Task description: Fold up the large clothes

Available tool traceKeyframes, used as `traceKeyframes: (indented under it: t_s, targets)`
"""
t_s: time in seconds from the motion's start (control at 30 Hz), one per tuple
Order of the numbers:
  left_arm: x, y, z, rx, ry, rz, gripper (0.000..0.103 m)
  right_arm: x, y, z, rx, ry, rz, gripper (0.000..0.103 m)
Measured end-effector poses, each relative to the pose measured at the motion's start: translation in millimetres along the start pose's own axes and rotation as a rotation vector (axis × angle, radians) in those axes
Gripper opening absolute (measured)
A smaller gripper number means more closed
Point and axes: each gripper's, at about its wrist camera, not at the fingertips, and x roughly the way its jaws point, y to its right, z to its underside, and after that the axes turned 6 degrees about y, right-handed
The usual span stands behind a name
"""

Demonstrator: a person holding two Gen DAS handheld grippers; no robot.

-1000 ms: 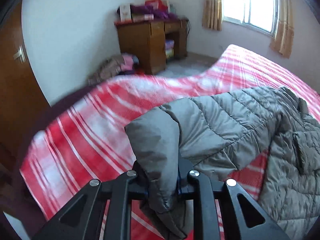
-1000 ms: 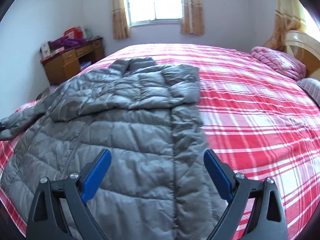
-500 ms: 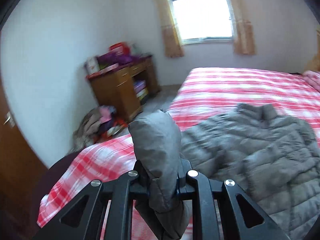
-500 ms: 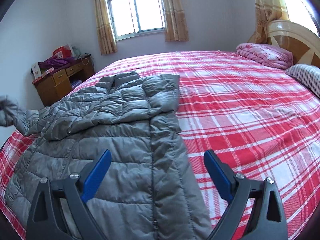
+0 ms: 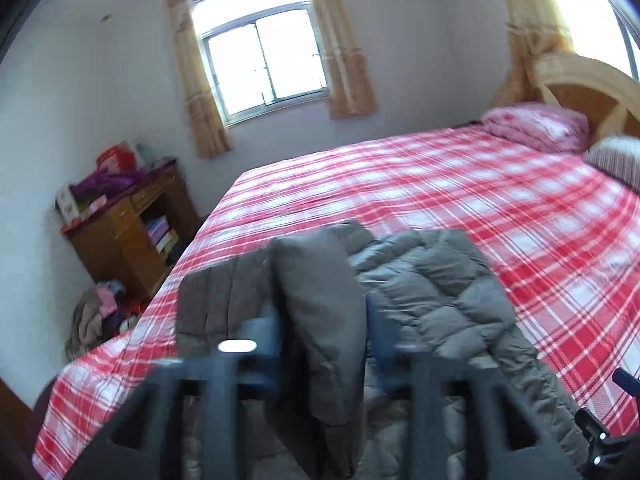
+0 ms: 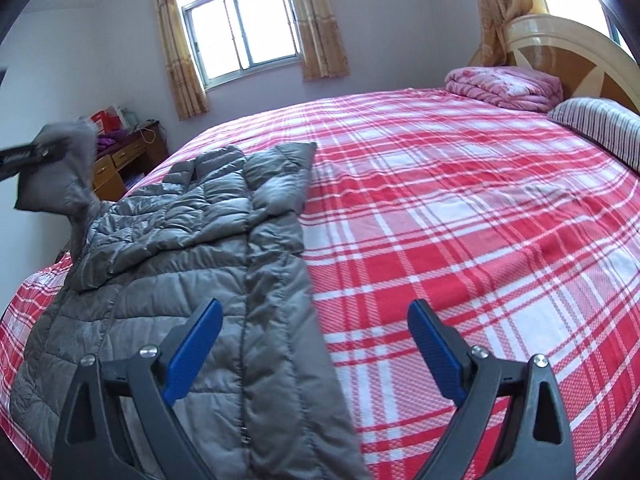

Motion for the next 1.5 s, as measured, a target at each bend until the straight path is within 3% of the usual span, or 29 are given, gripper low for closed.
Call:
traceKeyframes:
  t_s: [0.03, 0.07, 0.13, 0.27, 0.43, 0.6, 0.77, 0.83, 0.87, 0.9, 0.97, 1.07, 1.17, 1.27, 1.37, 1.43, 1.47, 1.5]
  targets:
    - [-1, 5, -1, 0.007, 0.014, -0.011, 0.088, 0, 2, 1, 0.002, -0.004, 0.003, 0.096]
    - [-4, 7, -2, 0.013, 0.043, -0.021, 0.092, 0, 4, 2, 0.003, -0.006, 0.006, 0.096]
    - [-8, 3, 2, 0.023, 0.064, -0.021, 0.092, 1, 7, 4, 0.003, -0.015, 0.012, 0.096]
    - [5, -32, 24, -0.002, 0.02, -0.089, 0.092, 0, 8, 3, -0.001, -0.026, 0.014, 0.096]
    - [37, -107, 78, -0.067, -0.119, -0.264, 0.092, -3, -16, -14, -0.04, -0.026, -0.053, 0.096]
    - [67, -173, 140, -0.153, -0.28, -0.414, 0.092, 20, -62, -40, -0.062, -0.075, -0.203, 0.096]
    - [88, -202, 188, -0.218, -0.392, -0.474, 0.092, 73, -106, -47, -0.068, -0.182, -0.271, 0.094]
    - [92, -206, 201, -0.229, -0.411, -0.477, 0.092, 91, -117, -45, -0.073, -0.214, -0.277, 0.088]
    - [94, -207, 204, -0.239, -0.41, -0.473, 0.092, 103, -124, -42, -0.082, -0.238, -0.271, 0.079]
    - [93, -209, 205, -0.253, -0.401, -0.467, 0.092, 111, -127, -38, -0.086, -0.261, -0.273, 0.06]
    - [95, -210, 207, -0.267, -0.396, -0.461, 0.092, 123, -130, -32, -0.092, -0.299, -0.288, 0.038]
    - [91, -208, 209, -0.276, -0.385, -0.454, 0.093, 120, -127, -32, -0.103, -0.281, -0.268, 0.023]
    - [89, -208, 209, -0.282, -0.378, -0.452, 0.093, 110, -116, -35, -0.105, -0.248, -0.228, 0.019]
    - [90, -209, 208, -0.278, -0.383, -0.448, 0.093, 107, -109, -36, -0.127, -0.241, -0.183, 0.02]
    - [85, -214, 205, -0.3, -0.428, -0.386, 0.093, 107, -104, -38, -0.149, -0.219, -0.123, 0.029]
    - [78, -218, 196, -0.309, -0.459, -0.337, 0.093, 104, -98, -43, -0.14, -0.221, -0.111, 0.045]
    - [73, -220, 188, -0.313, -0.458, -0.32, 0.093, 101, -99, -46, -0.147, -0.221, -0.104, 0.064]
    - [64, -224, 175, -0.322, -0.443, -0.29, 0.093, 92, -97, -50, -0.151, -0.193, -0.095, 0.074]
